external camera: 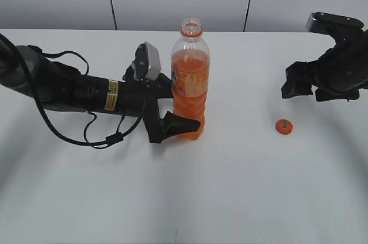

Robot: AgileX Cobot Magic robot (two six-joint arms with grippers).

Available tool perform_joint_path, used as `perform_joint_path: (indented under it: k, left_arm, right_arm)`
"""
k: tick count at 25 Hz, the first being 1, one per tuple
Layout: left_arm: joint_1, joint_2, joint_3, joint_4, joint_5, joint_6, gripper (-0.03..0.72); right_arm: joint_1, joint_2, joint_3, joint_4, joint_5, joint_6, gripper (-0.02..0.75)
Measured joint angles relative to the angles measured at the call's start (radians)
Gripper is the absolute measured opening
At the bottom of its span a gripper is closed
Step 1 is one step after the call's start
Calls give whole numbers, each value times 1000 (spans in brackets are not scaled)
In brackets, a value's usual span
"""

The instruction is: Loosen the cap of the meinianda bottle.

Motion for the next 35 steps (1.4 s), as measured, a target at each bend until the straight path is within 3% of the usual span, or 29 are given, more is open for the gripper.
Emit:
perform_joint_path:
  k: [14, 22, 28, 35]
  left_arm:
    - [153, -16, 0, 334, -116, -76, 582]
    - [212, -119, 1, 338, 67, -153, 571]
    - [216, -221, 1, 336, 262, -216, 539]
    - [216, -320, 2, 117, 710, -333, 531]
  right_arm:
    - [0, -33, 0, 0, 8, 0, 586]
    - [0, -35, 0, 0, 18, -1, 586]
    - [0, -82, -7, -20, 22, -2, 586]
    - [0, -154, -61, -72, 24, -2, 586]
